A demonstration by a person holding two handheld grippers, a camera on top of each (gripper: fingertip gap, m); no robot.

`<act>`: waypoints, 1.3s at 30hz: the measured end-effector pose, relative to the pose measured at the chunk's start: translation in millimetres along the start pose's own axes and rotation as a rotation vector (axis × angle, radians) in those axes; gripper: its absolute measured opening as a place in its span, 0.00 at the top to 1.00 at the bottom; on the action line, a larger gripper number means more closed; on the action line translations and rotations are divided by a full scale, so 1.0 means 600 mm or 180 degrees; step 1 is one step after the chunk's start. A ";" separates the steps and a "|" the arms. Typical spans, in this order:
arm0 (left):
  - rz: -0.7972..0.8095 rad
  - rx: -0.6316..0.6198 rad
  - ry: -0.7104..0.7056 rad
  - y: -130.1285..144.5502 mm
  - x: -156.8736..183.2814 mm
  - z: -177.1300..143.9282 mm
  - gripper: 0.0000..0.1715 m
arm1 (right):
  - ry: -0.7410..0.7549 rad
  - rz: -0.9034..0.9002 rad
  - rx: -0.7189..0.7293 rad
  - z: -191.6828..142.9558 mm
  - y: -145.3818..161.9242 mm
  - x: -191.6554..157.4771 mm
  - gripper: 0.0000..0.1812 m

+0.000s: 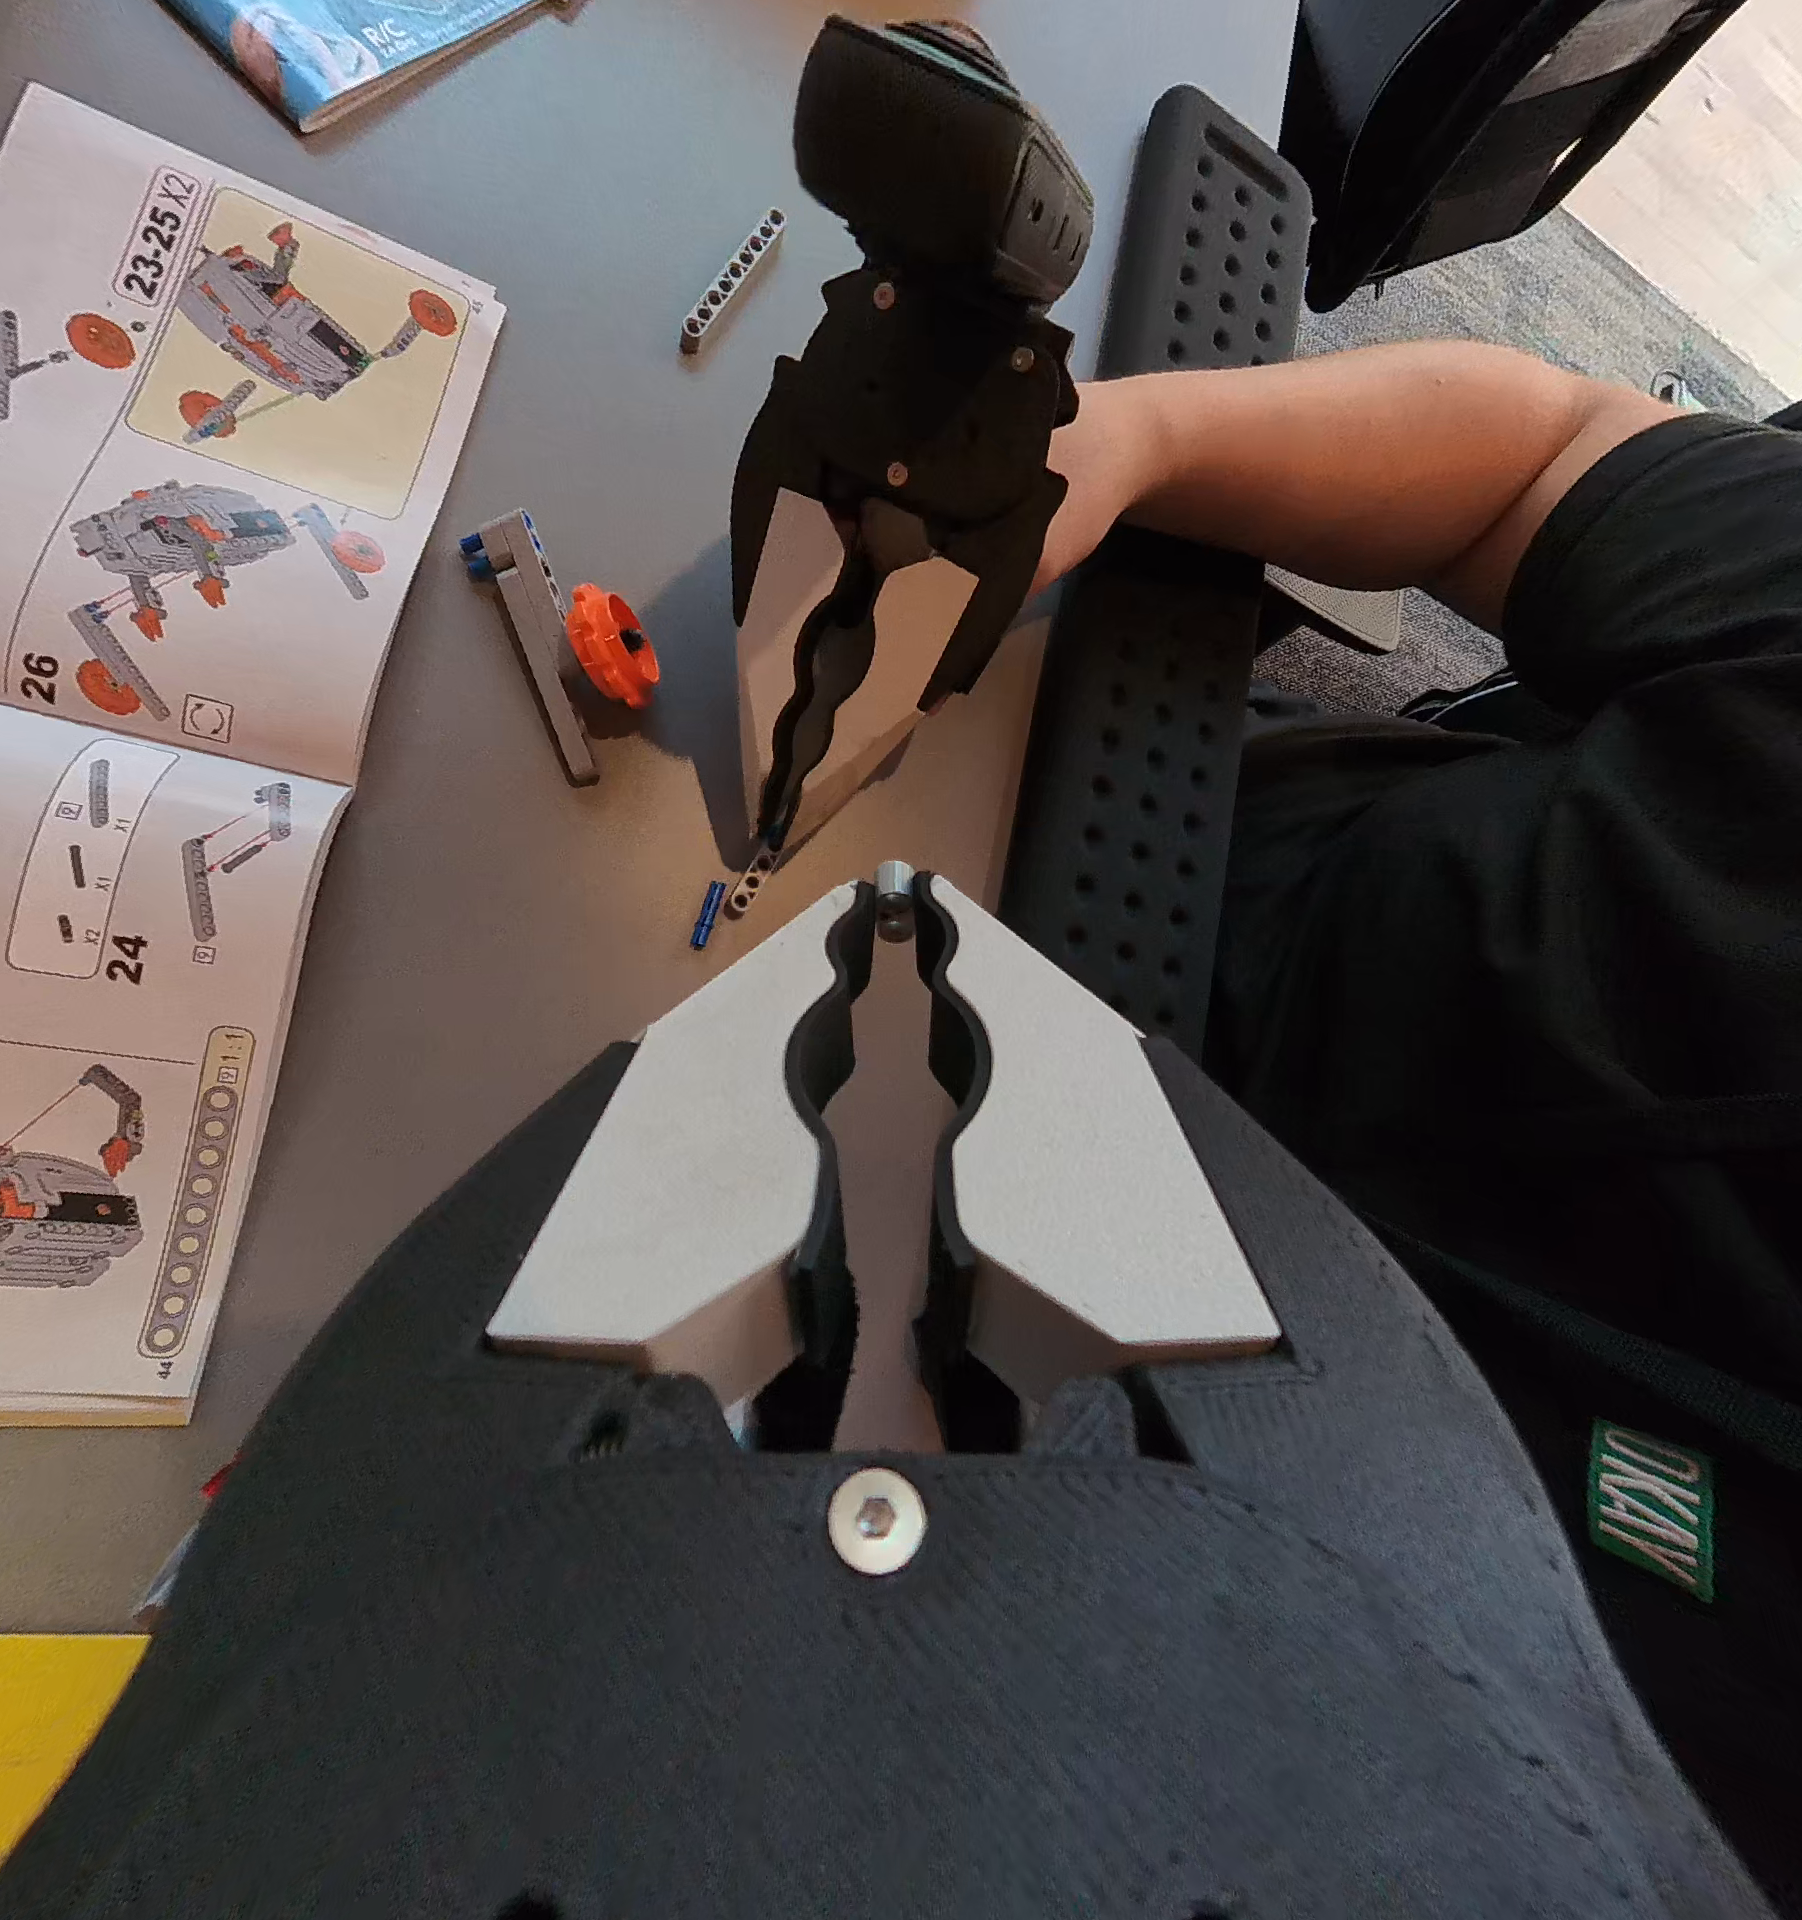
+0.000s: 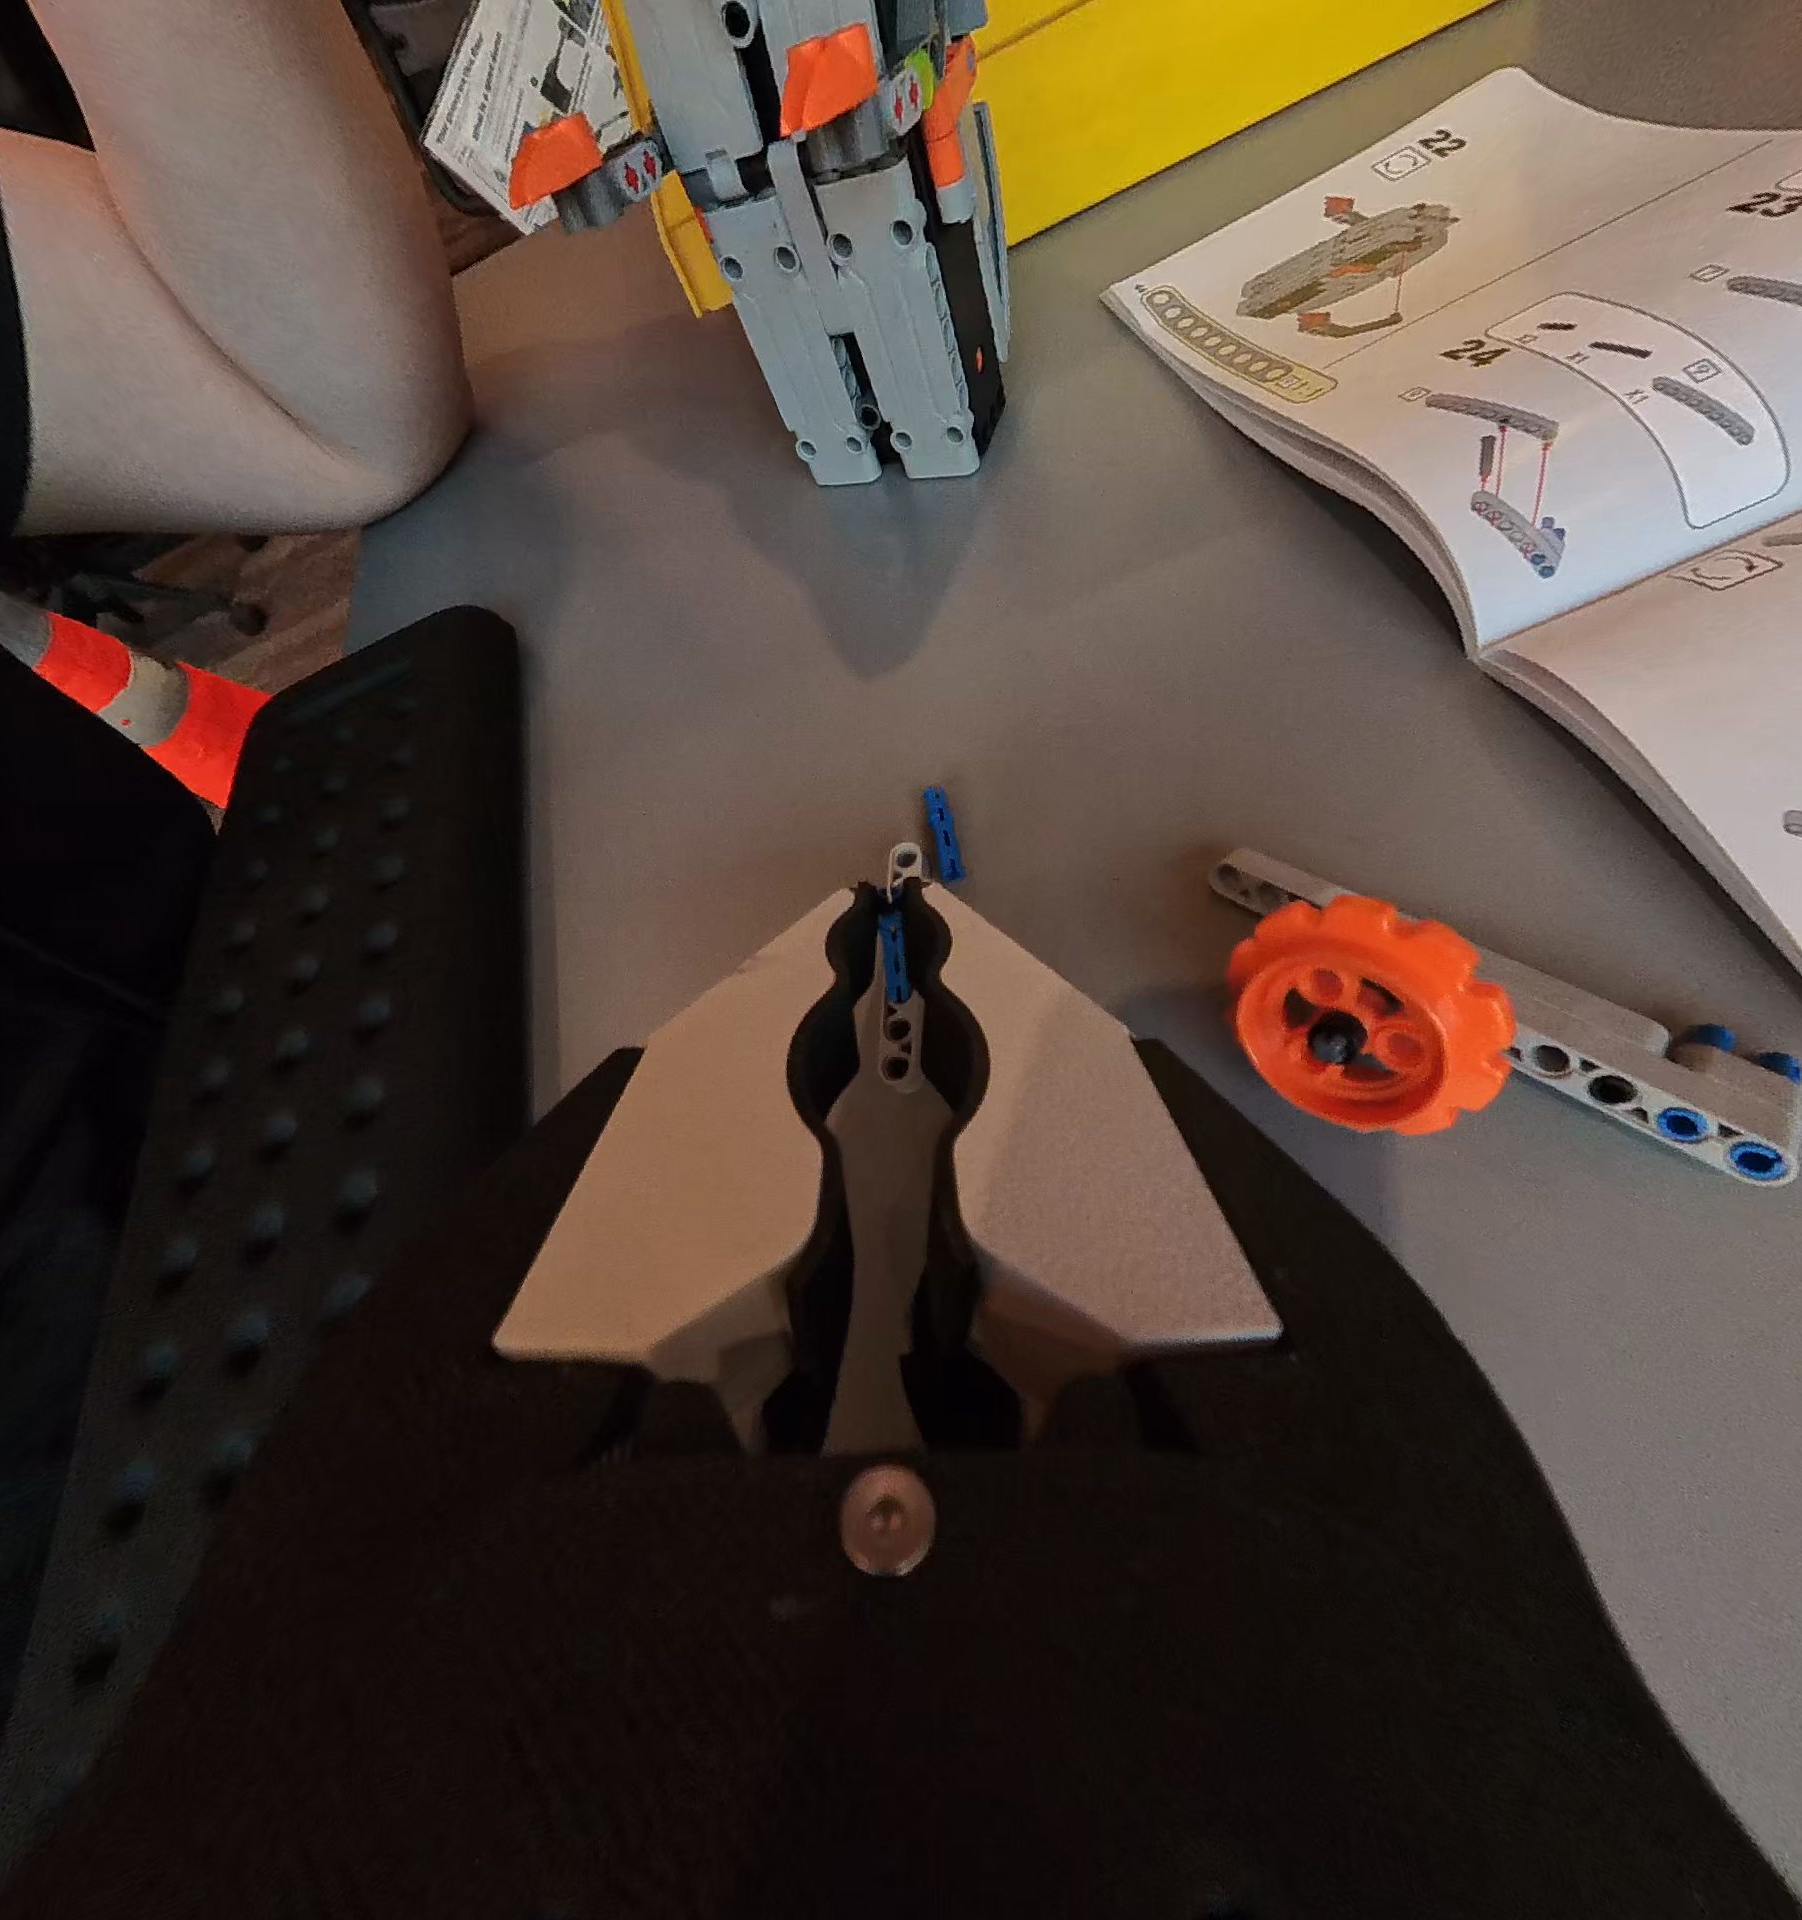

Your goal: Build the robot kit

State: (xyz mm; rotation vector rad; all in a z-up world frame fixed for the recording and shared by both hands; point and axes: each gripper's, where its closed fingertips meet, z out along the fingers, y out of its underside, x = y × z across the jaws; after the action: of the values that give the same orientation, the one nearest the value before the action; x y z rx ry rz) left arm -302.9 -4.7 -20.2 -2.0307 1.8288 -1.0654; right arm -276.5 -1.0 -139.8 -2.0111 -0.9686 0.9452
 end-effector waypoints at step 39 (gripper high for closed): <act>0.0036 0.0944 -0.0053 -0.070 -0.019 0.162 0.97 | -0.0139 0.1889 0.2425 -0.160 -0.119 0.047 0.99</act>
State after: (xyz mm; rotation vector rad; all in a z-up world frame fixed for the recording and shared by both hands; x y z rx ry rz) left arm -209.1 -14.9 -69.3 -1.8474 1.5637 -1.2296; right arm -207.4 30.5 -43.2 -1.6035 0.0407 1.4050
